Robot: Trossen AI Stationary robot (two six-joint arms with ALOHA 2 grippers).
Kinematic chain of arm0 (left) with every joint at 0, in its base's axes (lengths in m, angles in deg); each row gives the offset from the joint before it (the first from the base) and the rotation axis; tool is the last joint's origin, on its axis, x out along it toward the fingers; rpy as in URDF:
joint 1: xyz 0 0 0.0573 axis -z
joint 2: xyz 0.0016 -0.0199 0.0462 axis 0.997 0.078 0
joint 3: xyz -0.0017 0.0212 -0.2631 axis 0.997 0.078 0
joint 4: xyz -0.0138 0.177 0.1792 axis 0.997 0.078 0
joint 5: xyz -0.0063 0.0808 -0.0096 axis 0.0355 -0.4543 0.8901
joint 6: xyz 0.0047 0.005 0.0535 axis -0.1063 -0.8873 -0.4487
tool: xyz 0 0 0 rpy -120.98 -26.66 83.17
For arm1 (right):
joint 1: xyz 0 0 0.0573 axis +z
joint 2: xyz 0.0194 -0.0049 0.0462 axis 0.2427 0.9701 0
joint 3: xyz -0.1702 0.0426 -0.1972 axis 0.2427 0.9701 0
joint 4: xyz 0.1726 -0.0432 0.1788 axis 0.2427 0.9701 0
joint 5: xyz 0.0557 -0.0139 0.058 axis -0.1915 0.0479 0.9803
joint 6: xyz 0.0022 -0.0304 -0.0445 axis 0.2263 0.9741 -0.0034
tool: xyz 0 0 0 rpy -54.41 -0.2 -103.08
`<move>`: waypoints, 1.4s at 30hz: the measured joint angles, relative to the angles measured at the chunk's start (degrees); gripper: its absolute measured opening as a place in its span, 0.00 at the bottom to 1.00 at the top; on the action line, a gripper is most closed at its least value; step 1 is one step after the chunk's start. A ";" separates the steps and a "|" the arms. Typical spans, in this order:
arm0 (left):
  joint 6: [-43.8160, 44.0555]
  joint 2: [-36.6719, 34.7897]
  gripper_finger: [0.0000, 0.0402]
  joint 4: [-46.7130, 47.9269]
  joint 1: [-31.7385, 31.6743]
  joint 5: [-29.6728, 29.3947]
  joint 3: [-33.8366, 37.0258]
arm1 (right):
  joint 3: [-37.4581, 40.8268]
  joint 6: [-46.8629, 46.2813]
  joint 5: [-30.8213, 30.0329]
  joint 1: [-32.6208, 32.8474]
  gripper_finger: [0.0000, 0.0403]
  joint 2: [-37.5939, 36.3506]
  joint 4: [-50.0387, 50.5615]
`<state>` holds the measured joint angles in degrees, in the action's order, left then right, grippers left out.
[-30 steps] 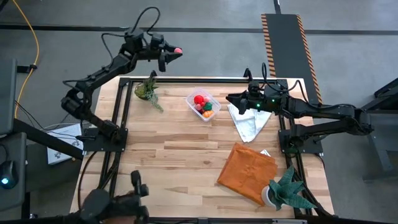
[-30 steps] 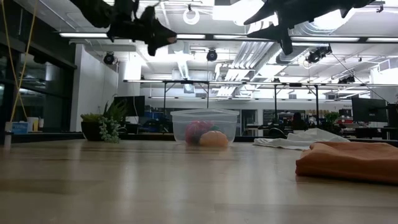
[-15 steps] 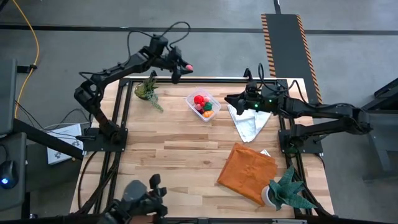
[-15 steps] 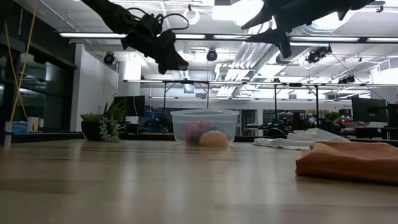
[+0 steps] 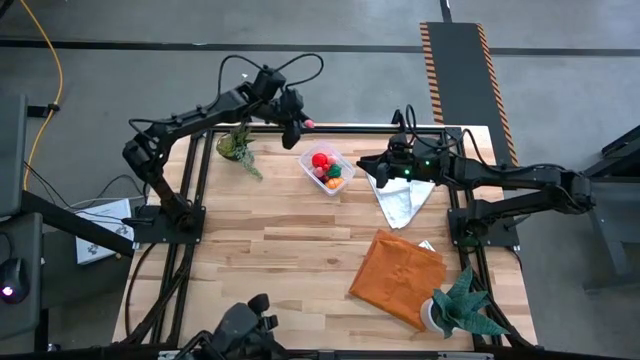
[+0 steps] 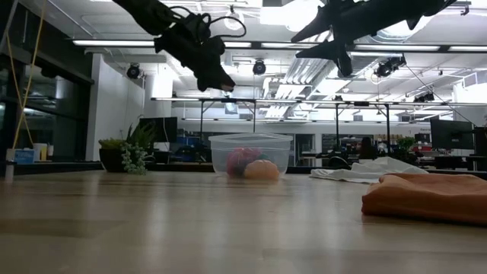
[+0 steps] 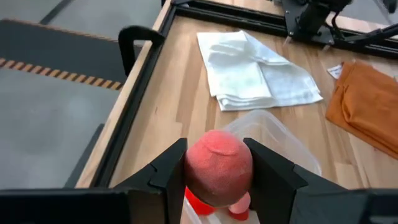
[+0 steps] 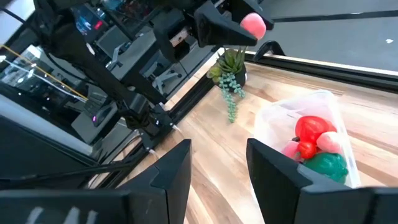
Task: Pick and placing Produce into tupperware
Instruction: Put the pink peach into the transparent bin
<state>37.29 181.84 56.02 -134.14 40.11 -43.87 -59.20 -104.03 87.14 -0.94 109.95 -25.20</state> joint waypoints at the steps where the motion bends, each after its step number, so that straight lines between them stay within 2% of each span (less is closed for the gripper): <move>1: -0.11 0.00 0.34 0.66 0.44 -0.34 -0.66 | -0.01 0.45 0.22 0.00 0.36 0.02 0.01; 8: -0.12 0.72 0.34 5.57 0.73 -1.87 -9.31 | -0.01 1.18 0.83 0.00 0.36 0.01 -0.56; 16: -1.25 9.21 0.34 25.45 1.10 -3.50 -25.37 | -0.01 2.16 1.17 0.02 0.36 0.00 -0.89; 19: -1.61 12.46 0.34 31.01 2.16 -6.84 -29.77 | 0.00 2.24 1.57 0.02 0.36 -0.02 -1.23; 37: -3.99 21.21 0.34 36.62 9.88 -17.34 -31.28 | -0.02 2.70 2.11 0.02 0.36 -0.02 -1.54; 42: -4.17 22.44 0.34 36.55 10.90 -17.73 -31.28 | -0.02 2.71 2.36 0.02 0.36 -0.02 -1.52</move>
<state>33.13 204.29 92.58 -123.24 22.37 -75.14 -59.22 -101.32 89.50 -0.91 109.93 -26.72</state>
